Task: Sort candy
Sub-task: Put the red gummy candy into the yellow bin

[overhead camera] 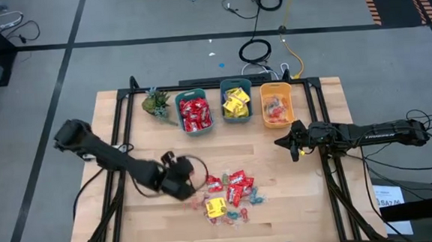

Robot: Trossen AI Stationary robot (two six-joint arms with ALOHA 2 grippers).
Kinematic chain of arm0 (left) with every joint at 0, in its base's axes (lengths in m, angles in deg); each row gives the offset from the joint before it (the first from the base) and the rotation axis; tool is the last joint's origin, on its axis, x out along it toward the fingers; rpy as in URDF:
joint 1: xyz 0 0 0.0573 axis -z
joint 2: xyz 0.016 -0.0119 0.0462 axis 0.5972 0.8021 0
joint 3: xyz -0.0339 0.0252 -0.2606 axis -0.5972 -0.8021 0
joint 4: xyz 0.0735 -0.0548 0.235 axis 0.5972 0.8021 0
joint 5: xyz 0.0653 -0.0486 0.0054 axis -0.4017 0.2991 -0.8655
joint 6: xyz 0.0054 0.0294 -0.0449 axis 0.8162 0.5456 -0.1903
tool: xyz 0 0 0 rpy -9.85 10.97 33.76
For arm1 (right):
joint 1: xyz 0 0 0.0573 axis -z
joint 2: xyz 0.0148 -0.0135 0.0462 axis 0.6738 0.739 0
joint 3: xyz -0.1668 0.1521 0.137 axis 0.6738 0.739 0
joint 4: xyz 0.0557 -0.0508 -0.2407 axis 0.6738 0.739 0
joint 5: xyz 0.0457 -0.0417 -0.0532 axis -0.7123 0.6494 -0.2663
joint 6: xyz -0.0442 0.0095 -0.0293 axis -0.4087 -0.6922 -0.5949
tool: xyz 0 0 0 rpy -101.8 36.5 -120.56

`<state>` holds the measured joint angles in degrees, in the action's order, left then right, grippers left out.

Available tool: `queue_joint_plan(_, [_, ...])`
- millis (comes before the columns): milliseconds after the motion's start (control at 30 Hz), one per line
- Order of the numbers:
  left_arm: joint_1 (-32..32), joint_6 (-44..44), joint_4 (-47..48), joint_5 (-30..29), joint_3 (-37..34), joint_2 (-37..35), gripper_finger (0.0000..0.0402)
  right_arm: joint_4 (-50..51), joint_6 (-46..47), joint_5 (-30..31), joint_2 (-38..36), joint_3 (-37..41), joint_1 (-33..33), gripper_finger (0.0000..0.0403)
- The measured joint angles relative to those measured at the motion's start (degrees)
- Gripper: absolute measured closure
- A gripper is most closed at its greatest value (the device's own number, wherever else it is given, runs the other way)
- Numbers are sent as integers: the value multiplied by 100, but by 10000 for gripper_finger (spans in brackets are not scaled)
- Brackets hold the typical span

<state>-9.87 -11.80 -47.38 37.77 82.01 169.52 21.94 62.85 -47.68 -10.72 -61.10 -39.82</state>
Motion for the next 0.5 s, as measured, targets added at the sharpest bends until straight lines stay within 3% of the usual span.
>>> queue_joint_plan(133, [-710,862,-209,-683,16,-700,399,1,0,27,0,0,-1,401])
queue_joint_plan(200, [-1249,1543,-525,-601,15,-896,399,1,-2,37,-2,0,-1,401])
queue_joint_plan(367, [-2951,3237,-2057,1353,20,-941,400,-3,11,35,-1,0,0,401])
queue_joint_plan(500, [-3951,4230,-3254,2361,166,-519,401,-1,17,37,-2,0,-1,401])
